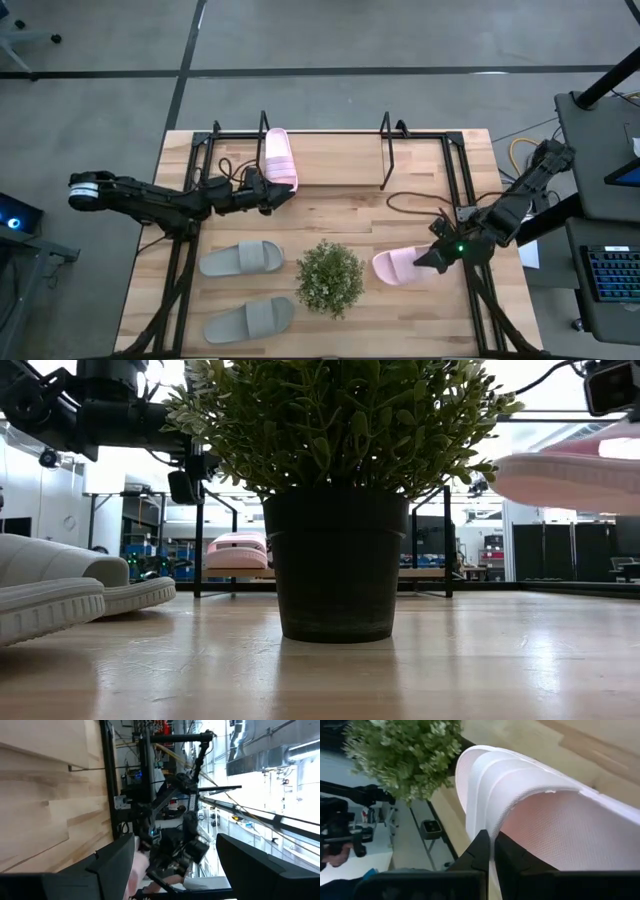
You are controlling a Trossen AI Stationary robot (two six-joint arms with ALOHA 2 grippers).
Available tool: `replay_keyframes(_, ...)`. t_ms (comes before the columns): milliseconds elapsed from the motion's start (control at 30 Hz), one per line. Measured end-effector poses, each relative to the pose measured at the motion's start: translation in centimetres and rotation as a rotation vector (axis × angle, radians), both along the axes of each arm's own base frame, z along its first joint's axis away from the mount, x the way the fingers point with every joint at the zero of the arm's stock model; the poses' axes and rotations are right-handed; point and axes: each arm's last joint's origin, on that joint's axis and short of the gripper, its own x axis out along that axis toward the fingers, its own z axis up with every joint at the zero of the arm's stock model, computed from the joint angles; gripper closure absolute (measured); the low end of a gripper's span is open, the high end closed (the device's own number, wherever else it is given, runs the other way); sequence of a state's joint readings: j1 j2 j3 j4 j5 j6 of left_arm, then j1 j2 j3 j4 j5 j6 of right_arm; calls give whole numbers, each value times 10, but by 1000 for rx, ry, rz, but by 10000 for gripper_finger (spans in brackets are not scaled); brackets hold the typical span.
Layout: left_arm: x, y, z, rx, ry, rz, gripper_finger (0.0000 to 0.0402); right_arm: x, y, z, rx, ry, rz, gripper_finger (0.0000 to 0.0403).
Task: Pick and place slides into the shelf
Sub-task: Put the pink slide on the shelf
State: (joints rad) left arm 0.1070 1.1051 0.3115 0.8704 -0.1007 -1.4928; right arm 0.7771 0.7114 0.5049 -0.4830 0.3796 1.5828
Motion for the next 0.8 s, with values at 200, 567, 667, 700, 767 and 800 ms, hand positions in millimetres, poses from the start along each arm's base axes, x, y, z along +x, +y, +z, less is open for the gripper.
replay_keyframes(200,10,-1,-3,-20,14,-71,136,4,-14,17,-57,-1,19,394)
replay_keyframes(567,40,-2,12,5,-13,-251,136,11,-36,53,-145,-4,73,394)
replay_keyframes(667,49,-4,17,30,-20,-324,136,12,-41,62,-161,-11,85,394)
replay_keyframes(700,52,-4,19,42,-25,-344,136,12,-42,64,-165,-19,91,394)
replay_keyframes(767,56,-4,22,52,-31,-373,136,15,-44,68,-170,-27,98,394)
replay_keyframes(800,59,-4,23,55,-33,-378,136,16,-44,70,-173,-32,106,394)
